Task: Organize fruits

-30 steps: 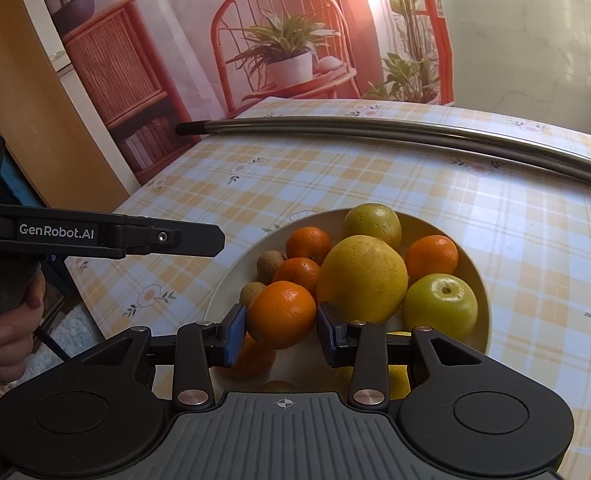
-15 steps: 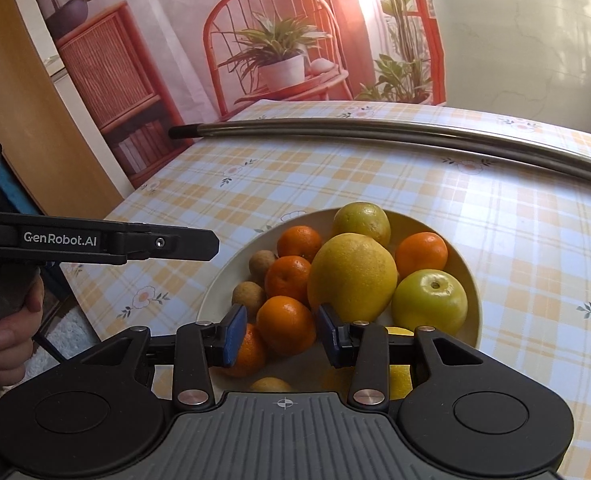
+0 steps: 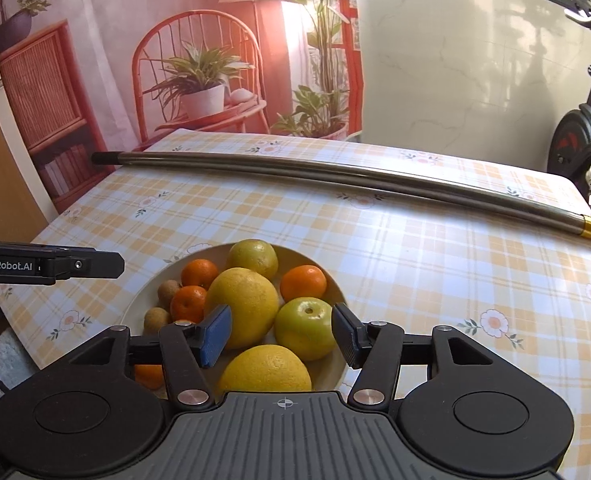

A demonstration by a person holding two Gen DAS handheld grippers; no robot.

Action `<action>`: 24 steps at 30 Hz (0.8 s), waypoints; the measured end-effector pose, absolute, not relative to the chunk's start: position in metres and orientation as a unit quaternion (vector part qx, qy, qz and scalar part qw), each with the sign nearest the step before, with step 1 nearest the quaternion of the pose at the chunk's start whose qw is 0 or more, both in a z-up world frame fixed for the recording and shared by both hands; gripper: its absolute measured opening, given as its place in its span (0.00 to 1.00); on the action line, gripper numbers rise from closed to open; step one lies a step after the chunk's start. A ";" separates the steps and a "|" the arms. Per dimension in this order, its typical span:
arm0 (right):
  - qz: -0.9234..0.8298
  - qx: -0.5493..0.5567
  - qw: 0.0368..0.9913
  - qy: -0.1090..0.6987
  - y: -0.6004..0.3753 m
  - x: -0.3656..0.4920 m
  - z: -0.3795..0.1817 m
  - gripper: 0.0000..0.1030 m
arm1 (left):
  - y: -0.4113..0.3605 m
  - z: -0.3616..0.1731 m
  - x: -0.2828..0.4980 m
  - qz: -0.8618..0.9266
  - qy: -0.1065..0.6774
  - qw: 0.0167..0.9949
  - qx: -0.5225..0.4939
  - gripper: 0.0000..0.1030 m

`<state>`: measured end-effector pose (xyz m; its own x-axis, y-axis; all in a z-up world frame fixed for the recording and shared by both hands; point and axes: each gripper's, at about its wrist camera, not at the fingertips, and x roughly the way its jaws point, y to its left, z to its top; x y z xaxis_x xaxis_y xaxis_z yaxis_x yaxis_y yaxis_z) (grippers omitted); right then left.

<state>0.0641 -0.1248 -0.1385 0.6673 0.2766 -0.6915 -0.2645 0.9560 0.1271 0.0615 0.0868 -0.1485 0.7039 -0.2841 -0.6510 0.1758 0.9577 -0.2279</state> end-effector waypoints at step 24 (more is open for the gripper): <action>0.116 0.034 0.919 0.374 -0.136 0.062 -0.129 1.00 | 0.088 -0.129 0.061 -0.115 0.321 0.939 -0.048 1.00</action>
<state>0.0623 -0.1356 -0.1288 0.6927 0.2391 -0.6804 -0.1888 0.9707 0.1489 0.0607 0.0877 -0.1290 0.7670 -0.2470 -0.5923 0.1852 0.9689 -0.1642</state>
